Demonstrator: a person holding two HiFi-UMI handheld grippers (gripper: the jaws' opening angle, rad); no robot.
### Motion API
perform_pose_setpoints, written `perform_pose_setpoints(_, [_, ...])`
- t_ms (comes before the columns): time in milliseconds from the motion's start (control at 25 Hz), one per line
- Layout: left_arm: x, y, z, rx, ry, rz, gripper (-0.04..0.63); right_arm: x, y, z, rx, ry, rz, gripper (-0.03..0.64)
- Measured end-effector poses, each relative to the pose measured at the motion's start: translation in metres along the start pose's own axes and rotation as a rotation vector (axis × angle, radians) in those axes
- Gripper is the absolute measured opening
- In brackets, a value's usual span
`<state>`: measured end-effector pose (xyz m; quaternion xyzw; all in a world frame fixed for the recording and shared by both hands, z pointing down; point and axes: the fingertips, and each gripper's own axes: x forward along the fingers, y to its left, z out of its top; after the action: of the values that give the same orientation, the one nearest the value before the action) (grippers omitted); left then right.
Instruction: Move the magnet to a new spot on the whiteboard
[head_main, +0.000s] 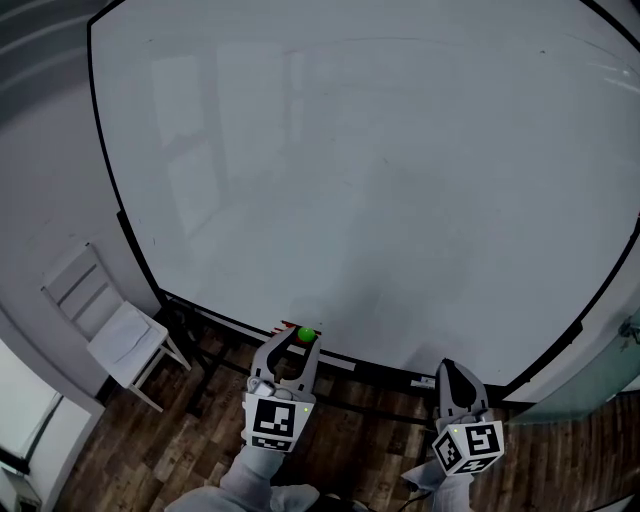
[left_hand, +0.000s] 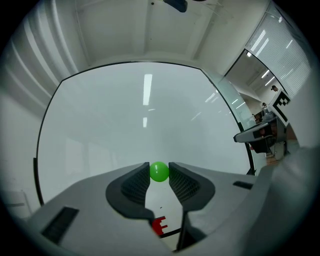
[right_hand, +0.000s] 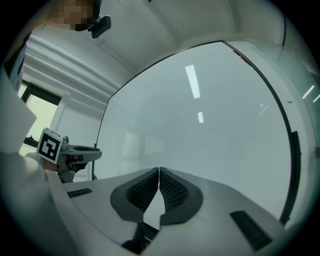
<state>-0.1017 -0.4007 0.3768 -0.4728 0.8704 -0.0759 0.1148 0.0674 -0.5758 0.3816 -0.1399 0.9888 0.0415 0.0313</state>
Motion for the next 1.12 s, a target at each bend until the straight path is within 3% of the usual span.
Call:
perform_pose_setpoints(560, [0.002, 0.110, 0.002, 0.020, -0.008, 0.088, 0.121, 0.097, 0.079, 0.049, -0.067, -0.066, 0.147, 0.028])
perform_pose_setpoints(800, [0.017, 0.158, 0.030, 0.051, -0.082, 0.086, 0.121, 0.132, 0.113, 0.102, -0.111, -0.148, 0.194, 0.028])
perform_pose_setpoints(1120, [0.041, 0.231, 0.106, 0.111, -0.252, 0.094, 0.121, 0.171, 0.154, 0.188, -0.138, -0.280, 0.247, 0.028])
